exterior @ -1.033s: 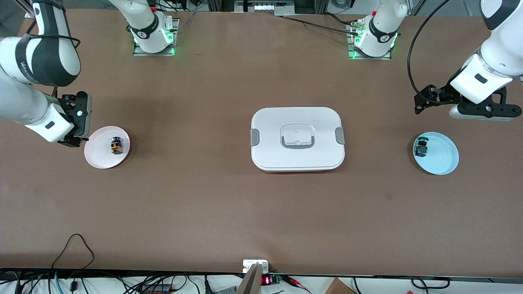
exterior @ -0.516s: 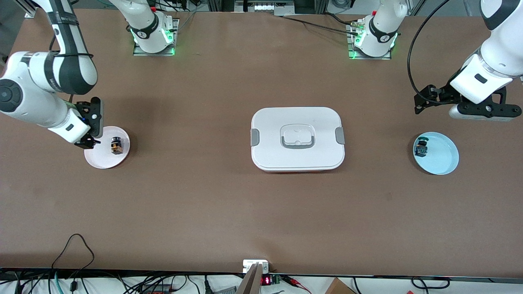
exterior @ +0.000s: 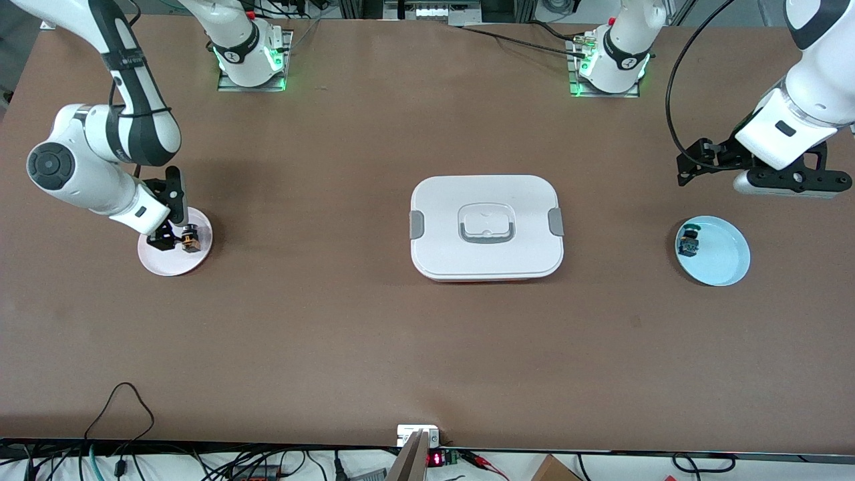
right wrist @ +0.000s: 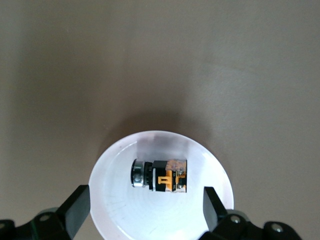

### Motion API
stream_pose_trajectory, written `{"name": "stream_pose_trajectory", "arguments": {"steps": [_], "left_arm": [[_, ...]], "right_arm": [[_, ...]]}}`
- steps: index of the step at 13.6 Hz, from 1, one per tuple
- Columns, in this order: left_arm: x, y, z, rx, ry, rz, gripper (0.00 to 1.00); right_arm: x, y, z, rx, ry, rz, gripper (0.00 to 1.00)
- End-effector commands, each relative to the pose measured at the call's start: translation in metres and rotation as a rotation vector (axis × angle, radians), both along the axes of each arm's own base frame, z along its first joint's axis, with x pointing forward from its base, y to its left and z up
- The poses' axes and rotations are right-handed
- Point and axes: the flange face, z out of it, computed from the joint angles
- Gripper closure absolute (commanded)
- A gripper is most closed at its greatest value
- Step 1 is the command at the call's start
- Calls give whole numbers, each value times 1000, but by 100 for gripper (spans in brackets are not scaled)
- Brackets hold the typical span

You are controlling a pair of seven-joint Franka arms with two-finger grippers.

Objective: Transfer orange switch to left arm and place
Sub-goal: 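Lower the right gripper over the orange switch on the white plate, then close the right gripper around the orange switch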

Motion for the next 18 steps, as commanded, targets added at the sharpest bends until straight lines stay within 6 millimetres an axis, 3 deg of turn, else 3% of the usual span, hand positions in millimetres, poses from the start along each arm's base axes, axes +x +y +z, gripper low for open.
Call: {"name": "stream_pose_trajectory", "arguments": {"steps": [1,10,18], "left_arm": [[3,-2,6,-17,8,10,0],[3,-1,5,-17,10,10,0],[3,-1,5,-17,10,10,0]], "right_arm": [[3,-9,-21,9,-13,63,0],[4,-9,-48,24,-18,120,0],[3,-11,-56,25,-18,-10,0]]}}
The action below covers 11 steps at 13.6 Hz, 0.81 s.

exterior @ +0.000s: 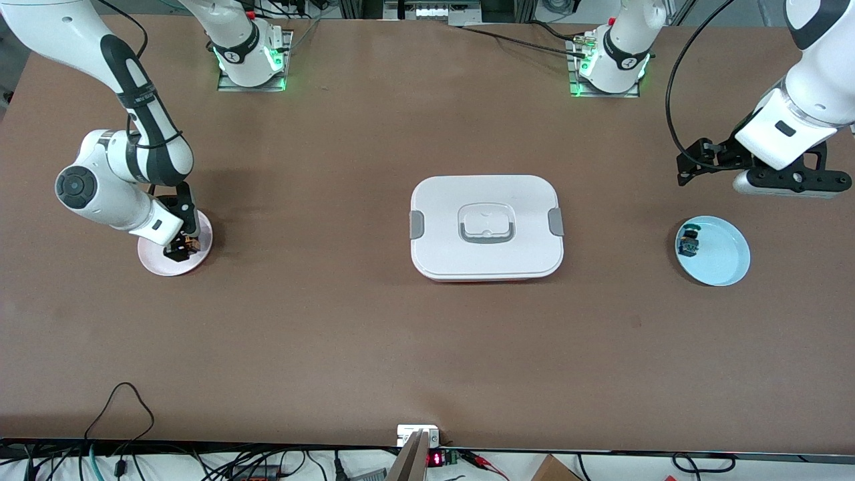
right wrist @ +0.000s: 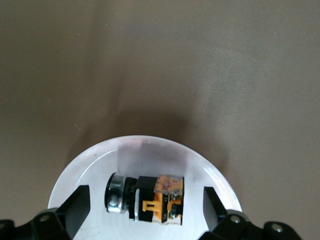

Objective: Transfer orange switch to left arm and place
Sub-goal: 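Close the right gripper around the orange switch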

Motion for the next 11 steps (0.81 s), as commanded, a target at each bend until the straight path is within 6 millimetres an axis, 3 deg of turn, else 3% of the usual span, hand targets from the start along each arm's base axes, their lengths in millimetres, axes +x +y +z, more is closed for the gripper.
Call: {"name": "stream_pose_trajectory", "arguments": {"steps": [1,11], "left_arm": [[3,-1,5,-17,8,10,0],[3,-1,5,-17,8,10,0]], "right_arm": [[0,-8,0,4,-9,-43,0],[-2,-10,-21,10,-9,-47,0]]}}
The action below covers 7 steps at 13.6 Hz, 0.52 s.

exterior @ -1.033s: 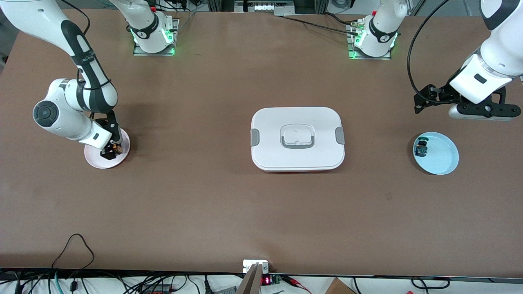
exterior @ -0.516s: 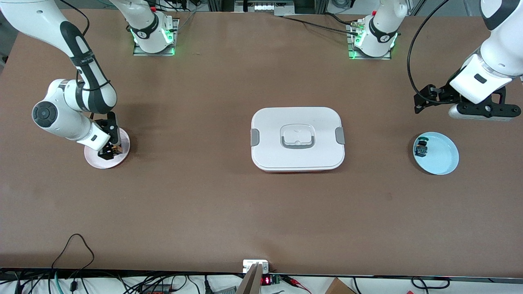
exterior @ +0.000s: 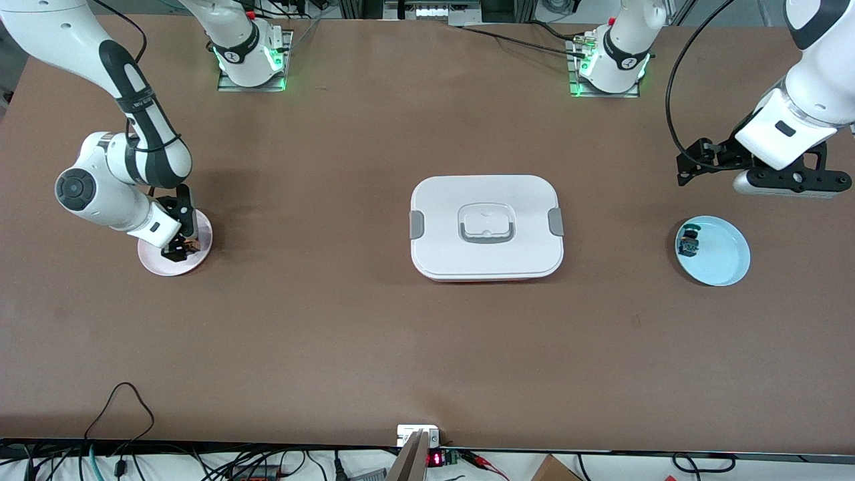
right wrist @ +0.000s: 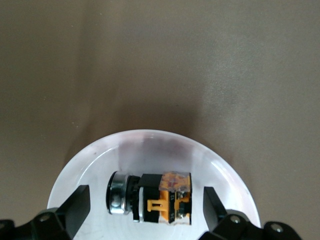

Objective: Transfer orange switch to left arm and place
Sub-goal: 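Close the right gripper around the orange switch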

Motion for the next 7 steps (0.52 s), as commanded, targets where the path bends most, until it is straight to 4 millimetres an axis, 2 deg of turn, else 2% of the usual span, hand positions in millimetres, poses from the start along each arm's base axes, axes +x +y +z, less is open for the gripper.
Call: {"name": "stream_pose_trajectory", "arguments": {"steps": [1,5,6,7], "left_arm": [[3,-1,5,-17,8,10,0],[3,-1,5,-17,8,10,0],[3,-1,5,-17,8,12,0],[3,-1,5,-17,9,10,0]], "right_arm": [[1,-1,-7,7,-19,-7,0],[-2,-3,-13,9,-19,-11,0],[-1,-3,-13,9,-26,-5,2],[-2,-3,-13,10,-28,0,9]]}}
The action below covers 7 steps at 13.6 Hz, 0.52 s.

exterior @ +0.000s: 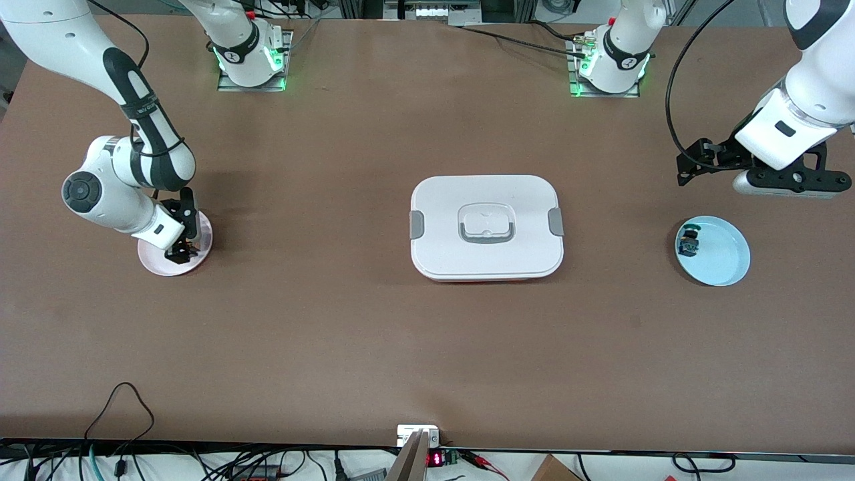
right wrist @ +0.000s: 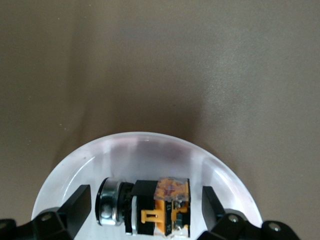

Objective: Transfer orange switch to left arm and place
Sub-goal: 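Close the right gripper around the orange switch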

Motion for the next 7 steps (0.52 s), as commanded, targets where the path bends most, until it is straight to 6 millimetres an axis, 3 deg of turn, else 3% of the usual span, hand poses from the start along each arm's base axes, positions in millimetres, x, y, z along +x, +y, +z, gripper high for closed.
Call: {"name": "stream_pose_trajectory", "arguments": {"steps": [1,2,5,6,7], "left_arm": [[3,-1,6,-17,8,12,0],[3,-1,6,-17,8,10,0],[3,-1,6,-18,9,12,0],[3,-1,6,-17,9,12,0],[3,-1,6,-18,9,12,0]], "right_arm": [[-2,-2,-1,6,-18,1,17],[-1,-1,0,6,-22,6,27],[-1,-1,0,6,-30,11,83],[-1,-1,0,6,-30,14,97],[0,1,0,6,-29,16,100]]}}
